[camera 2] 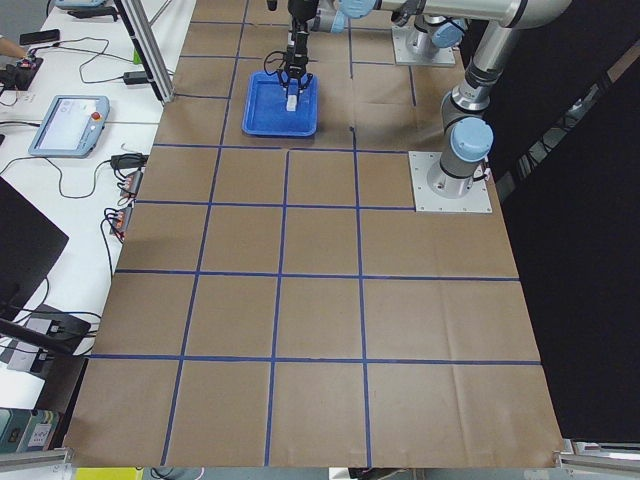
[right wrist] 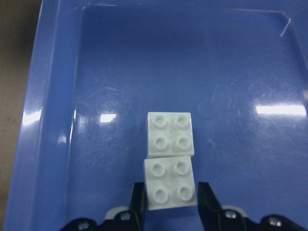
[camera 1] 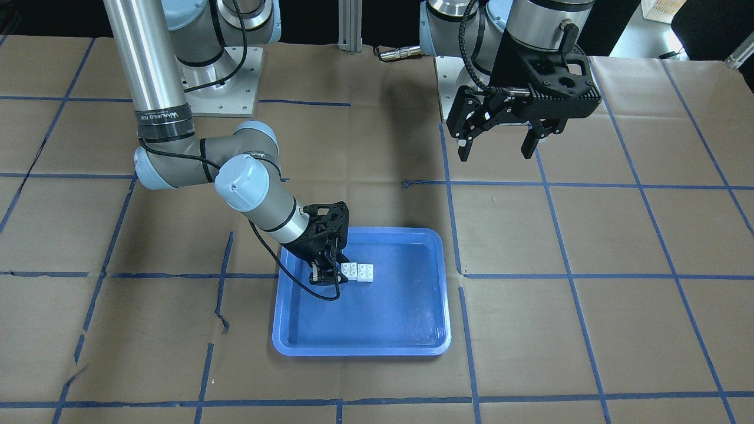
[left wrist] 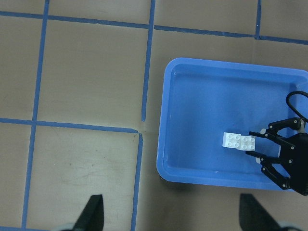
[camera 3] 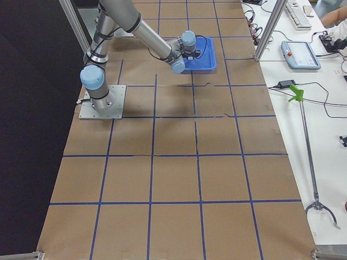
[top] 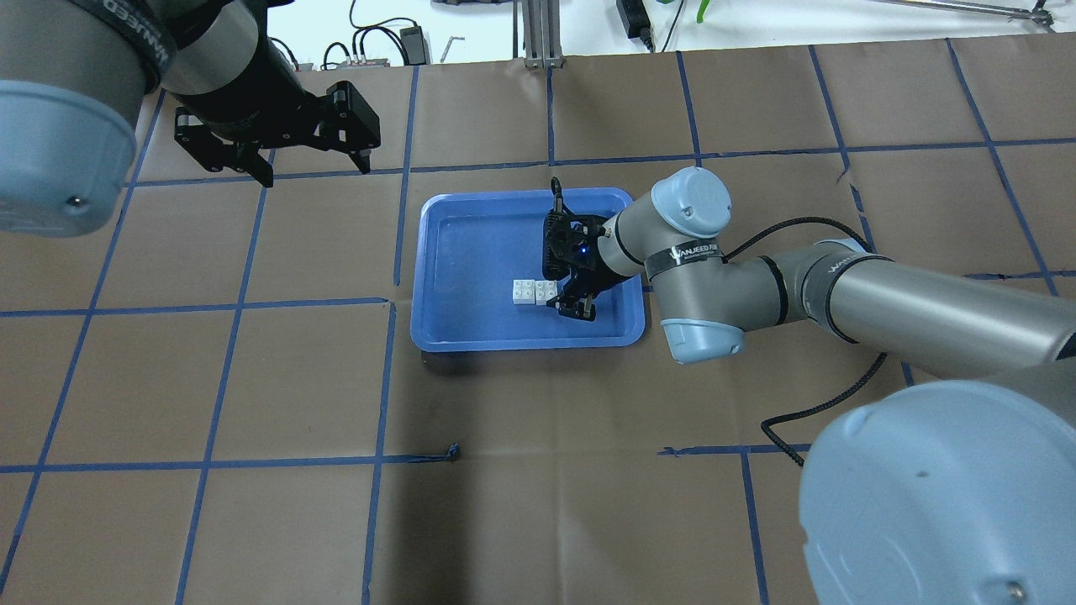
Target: Assemble white blocks and place on blue tray
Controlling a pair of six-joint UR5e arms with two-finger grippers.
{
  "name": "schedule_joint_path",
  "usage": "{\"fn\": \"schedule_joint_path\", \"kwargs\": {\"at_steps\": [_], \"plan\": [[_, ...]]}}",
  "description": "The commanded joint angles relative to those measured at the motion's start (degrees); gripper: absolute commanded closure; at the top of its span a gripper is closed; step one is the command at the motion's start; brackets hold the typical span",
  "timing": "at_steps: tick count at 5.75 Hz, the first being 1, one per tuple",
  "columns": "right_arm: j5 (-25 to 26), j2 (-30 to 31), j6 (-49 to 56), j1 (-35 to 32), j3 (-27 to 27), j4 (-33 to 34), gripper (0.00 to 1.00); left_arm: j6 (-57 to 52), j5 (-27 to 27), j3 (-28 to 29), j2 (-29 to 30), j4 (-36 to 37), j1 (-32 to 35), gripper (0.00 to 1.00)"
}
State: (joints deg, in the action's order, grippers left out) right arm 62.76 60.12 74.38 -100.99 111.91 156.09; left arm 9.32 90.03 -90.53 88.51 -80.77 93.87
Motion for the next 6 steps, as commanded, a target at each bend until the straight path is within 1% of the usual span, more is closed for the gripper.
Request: {"fn": "schedule_joint_path", "kwargs": {"at_steps": [1,2,3,4,5,6], "plan": [[0.09,0.09,-0.02,0.00,-0.55,-0.09,0.43,0.00,0.06,0.00,0.00,0.00,0.00,0.01],[0.52,0.18,-0.37,0.17,-3.86,-0.26,0.10,0.00,0.06,0.00,0.00,0.00,0.00,0.01],[1.14,0.87,-0.37,1.05,-8.24,-7.05,0.01,0.09,0.06,0.00,0.00,0.00,0.00,0.01],[3.66,3.58,-0.46,2.45,-12.90,-18.95,0.00,0.00,0.06,0.00,0.00,0.00,0.00,0.01],[4.73,5.95,-2.81,3.42,-16.95,-30.73,0.00,0.09,0.06,0.00,0.00,0.00,0.00,0.01],[8.23,7.28,-7.44,5.25,-20.29,-38.16,0.00,0.00,0.06,0.00,0.00,0.00,0.00,0.01]]}}
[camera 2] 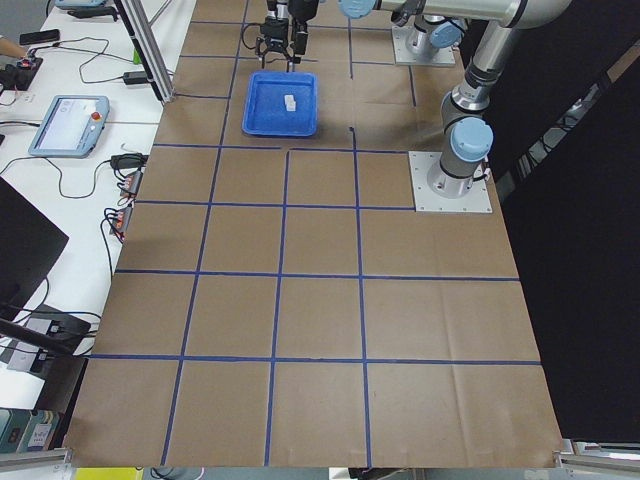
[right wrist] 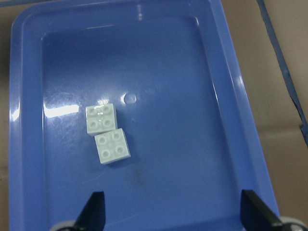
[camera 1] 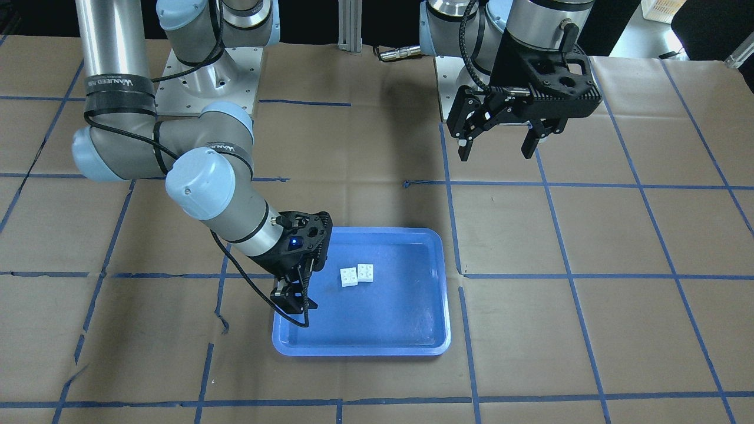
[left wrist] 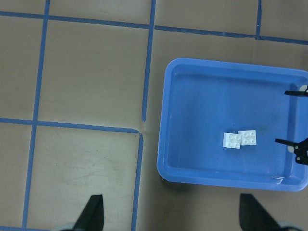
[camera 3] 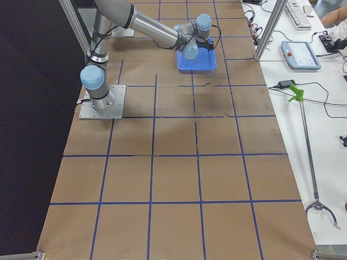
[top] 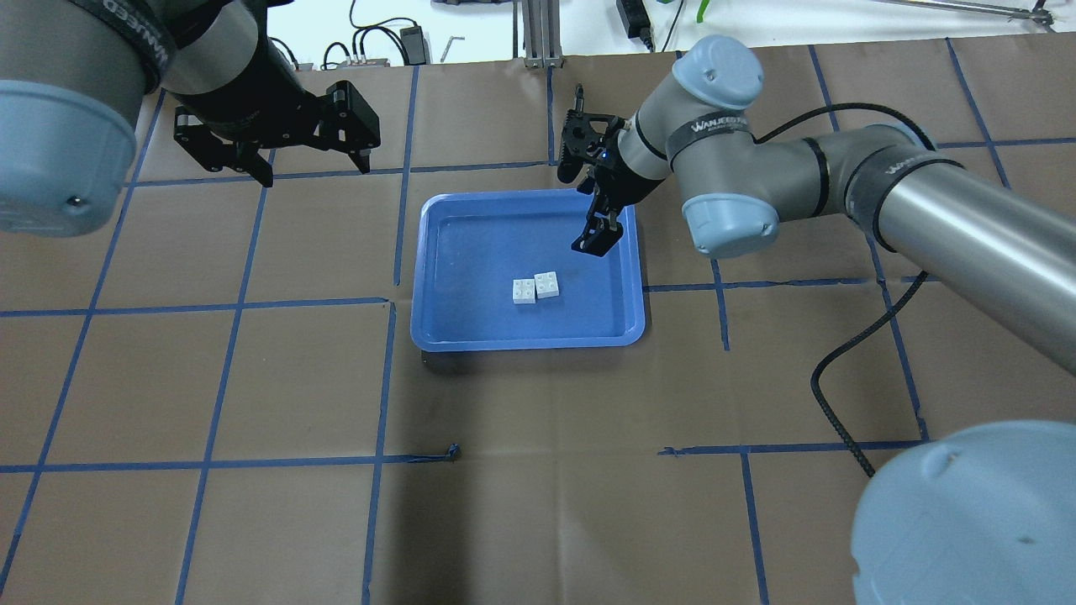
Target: Assemble white blocks and place on blue tray
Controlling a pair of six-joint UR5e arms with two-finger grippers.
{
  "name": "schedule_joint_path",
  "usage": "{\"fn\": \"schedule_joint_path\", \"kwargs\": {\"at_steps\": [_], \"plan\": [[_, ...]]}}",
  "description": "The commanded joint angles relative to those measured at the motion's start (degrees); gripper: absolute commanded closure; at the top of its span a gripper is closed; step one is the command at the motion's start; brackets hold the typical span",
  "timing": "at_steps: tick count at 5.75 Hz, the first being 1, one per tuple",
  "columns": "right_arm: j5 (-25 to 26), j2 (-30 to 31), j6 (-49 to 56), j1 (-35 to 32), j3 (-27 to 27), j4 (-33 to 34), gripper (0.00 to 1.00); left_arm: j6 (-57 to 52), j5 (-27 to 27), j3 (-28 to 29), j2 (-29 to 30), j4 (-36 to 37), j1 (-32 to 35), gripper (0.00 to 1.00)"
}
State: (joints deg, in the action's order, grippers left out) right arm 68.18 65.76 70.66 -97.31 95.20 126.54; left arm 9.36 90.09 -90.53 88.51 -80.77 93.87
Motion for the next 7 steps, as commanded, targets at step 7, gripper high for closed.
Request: {"fn": "schedule_joint_path", "kwargs": {"at_steps": [7], "plan": [[19.37,19.99,-67.47,8.98,-9.33,-39.86,0.00,0.04,0.00,0.00,-0.01,0.00,0.00,0.01]]}}
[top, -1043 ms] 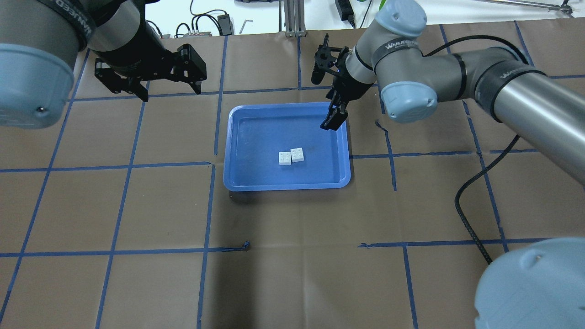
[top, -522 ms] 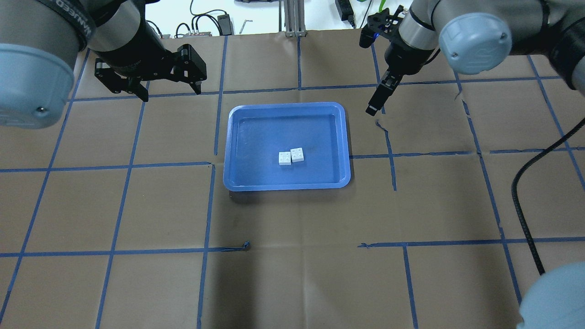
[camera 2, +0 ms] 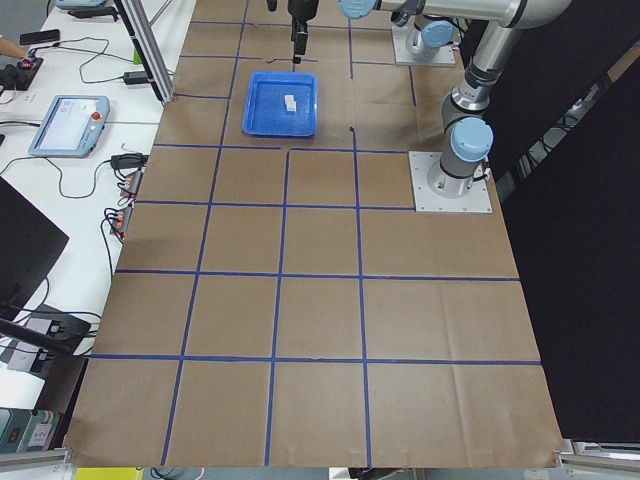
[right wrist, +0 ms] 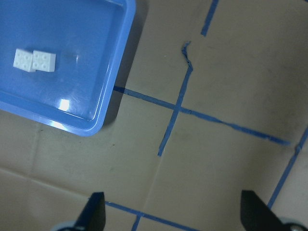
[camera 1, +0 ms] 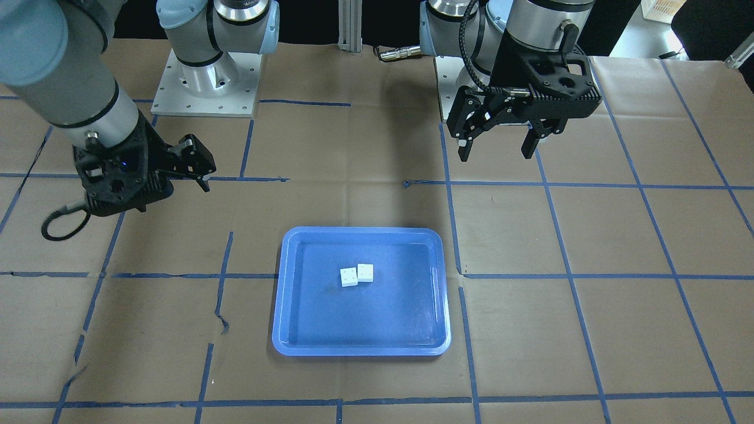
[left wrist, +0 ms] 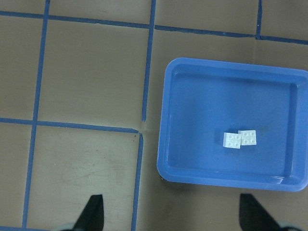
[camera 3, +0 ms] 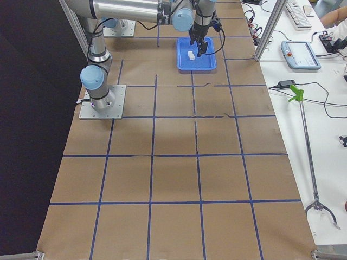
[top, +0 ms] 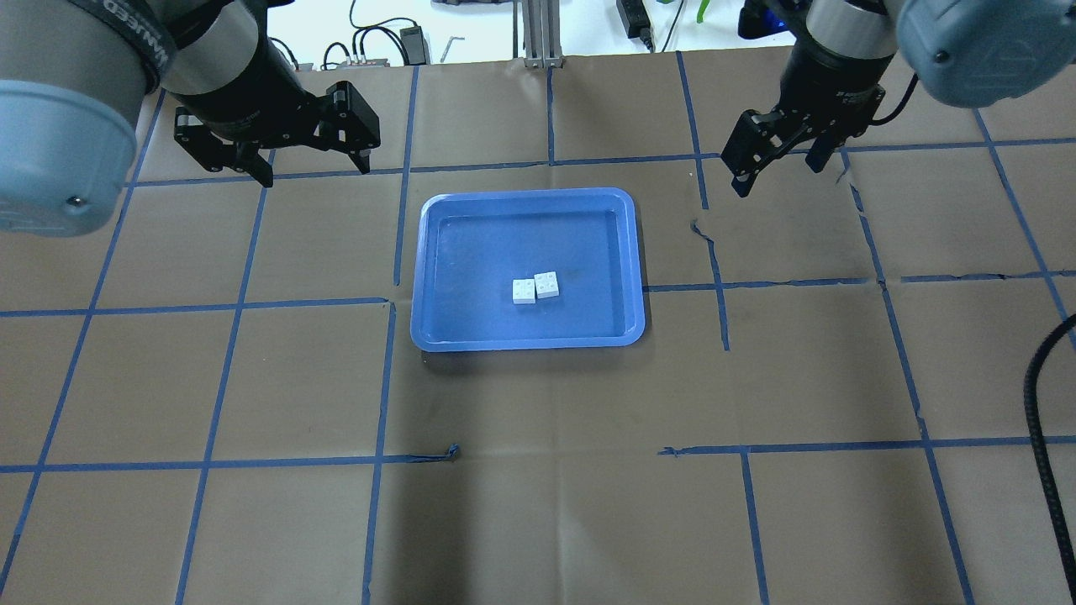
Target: Assemble white blocks and place on blue tray
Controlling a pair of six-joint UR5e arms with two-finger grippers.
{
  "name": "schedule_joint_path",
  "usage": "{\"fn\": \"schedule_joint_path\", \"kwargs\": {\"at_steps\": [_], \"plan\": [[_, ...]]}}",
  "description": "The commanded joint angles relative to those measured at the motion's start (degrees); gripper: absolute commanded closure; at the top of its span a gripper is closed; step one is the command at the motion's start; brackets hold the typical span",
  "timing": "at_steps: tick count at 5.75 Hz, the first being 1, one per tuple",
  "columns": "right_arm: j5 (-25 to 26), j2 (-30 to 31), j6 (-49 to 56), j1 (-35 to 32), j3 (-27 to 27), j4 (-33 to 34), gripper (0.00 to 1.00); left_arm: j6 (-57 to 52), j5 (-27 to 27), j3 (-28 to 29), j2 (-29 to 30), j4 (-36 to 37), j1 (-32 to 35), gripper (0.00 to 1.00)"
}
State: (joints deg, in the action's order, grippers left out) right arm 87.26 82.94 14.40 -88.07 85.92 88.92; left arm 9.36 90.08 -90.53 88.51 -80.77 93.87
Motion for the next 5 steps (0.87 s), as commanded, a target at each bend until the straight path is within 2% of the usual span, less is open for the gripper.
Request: {"fn": "schedule_joint_path", "kwargs": {"at_steps": [1,2,5], "plan": [[0.28,6.06,-19.93,-0.35,0.12,-5.48,0.00,-0.04,0.00,0.00,0.00,0.00,0.00,0.01],[0.28,8.01,-22.37,-0.35,0.56,-6.12,0.00,-0.05,0.00,0.00,0.00,0.00,0.00,0.01],[0.28,7.33,-22.13,-0.35,0.83,-5.95,0.00,0.04,0.00,0.00,0.00,0.00,0.00,0.01]]}}
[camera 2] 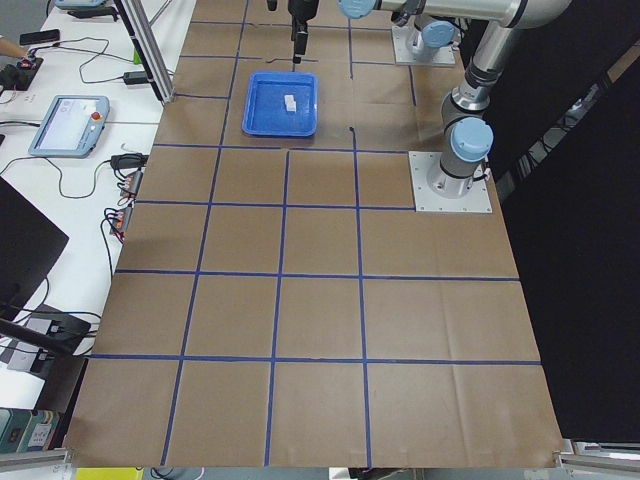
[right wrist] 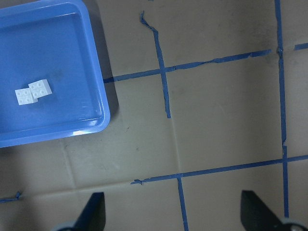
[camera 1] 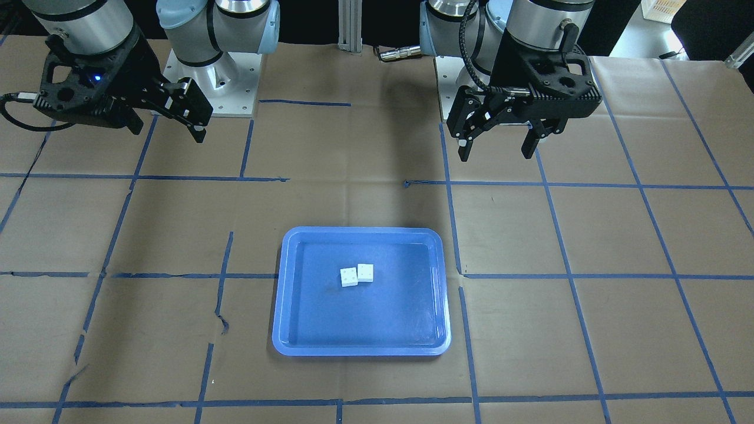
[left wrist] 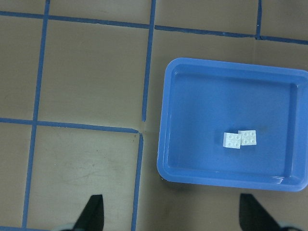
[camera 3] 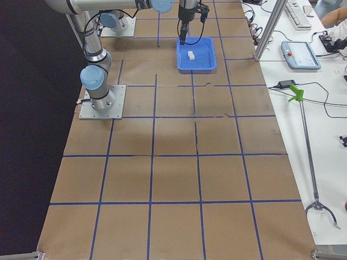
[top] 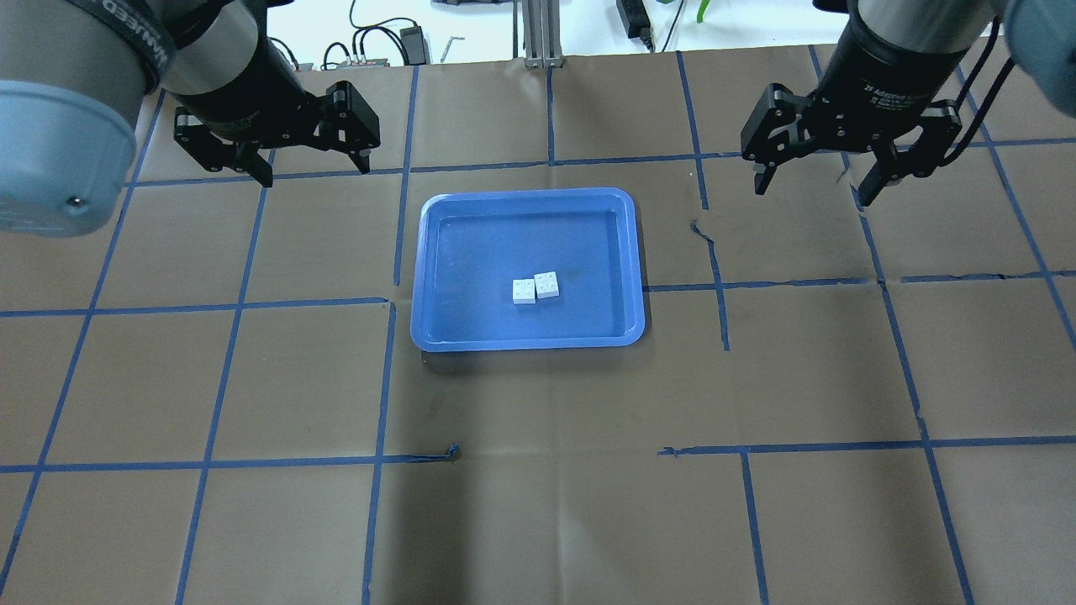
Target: Assemble white blocks and place on blue tray
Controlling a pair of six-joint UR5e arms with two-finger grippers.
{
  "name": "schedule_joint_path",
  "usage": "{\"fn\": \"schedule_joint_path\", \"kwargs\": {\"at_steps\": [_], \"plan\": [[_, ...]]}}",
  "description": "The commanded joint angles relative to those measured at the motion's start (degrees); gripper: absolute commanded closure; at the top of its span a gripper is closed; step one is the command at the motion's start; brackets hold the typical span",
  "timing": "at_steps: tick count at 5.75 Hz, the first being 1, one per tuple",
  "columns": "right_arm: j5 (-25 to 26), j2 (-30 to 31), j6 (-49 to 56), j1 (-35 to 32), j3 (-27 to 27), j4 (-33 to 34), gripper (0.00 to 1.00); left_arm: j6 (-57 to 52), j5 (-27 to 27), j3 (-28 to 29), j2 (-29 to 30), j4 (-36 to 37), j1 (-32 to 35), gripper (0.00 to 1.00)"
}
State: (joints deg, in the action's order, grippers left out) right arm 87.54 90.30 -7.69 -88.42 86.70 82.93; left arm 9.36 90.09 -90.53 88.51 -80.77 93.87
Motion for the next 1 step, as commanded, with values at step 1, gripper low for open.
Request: {"fn": "schedule_joint_path", "kwargs": {"at_steps": [1], "plan": [[0.00,-0.13,0.31,0.00,0.13,0.04,0.00,-0.04,0.00,0.00,0.00,0.00,0.00,0.01]]}}
